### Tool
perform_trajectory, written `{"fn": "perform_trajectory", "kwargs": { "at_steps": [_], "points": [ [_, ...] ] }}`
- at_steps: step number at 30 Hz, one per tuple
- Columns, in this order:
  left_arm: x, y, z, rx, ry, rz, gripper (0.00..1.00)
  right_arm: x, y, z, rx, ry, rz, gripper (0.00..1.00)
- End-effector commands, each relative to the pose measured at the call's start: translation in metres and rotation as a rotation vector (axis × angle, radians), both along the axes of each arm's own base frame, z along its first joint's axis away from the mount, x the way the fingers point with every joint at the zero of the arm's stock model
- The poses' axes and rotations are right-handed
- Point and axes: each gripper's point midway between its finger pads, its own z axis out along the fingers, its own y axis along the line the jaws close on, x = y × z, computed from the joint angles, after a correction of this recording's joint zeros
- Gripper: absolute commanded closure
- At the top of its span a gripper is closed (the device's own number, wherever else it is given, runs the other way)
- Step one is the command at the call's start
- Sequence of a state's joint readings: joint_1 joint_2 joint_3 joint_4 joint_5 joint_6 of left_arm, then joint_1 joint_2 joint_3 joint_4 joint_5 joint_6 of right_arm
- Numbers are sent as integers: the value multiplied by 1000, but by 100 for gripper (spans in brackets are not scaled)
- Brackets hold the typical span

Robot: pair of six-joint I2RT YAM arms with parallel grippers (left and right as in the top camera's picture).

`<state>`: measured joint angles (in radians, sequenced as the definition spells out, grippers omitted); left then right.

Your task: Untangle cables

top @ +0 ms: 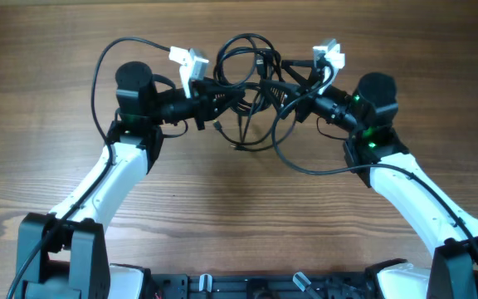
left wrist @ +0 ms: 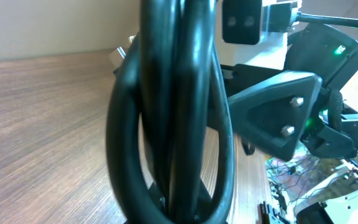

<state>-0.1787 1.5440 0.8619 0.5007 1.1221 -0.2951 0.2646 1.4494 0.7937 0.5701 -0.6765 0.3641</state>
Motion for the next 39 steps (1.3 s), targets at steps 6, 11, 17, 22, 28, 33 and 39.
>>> {"fn": "perform_trajectory", "kwargs": {
  "at_steps": [6,11,17,22,28,33,39],
  "points": [
    [-31,-36,-3,5,81,-116,96,53,-61,-5,-139,-76,-479,17],
    [-64,-45,-7,-7,162,-280,96,68,-114,-9,-173,-48,-801,17],
    [-90,-28,6,-65,173,-460,96,70,-182,2,-260,-103,-1119,9],
    [-57,30,7,-103,226,-322,96,73,-205,11,-314,-157,-1145,8],
    [-30,81,8,-119,209,-162,96,78,-178,11,-548,-295,-947,7],
    [-29,80,7,-116,204,-157,96,75,-145,-13,-526,-240,-737,7],
    [-11,82,3,-80,152,-54,96,12,-40,-38,-183,8,-64,0]
  ]
}}
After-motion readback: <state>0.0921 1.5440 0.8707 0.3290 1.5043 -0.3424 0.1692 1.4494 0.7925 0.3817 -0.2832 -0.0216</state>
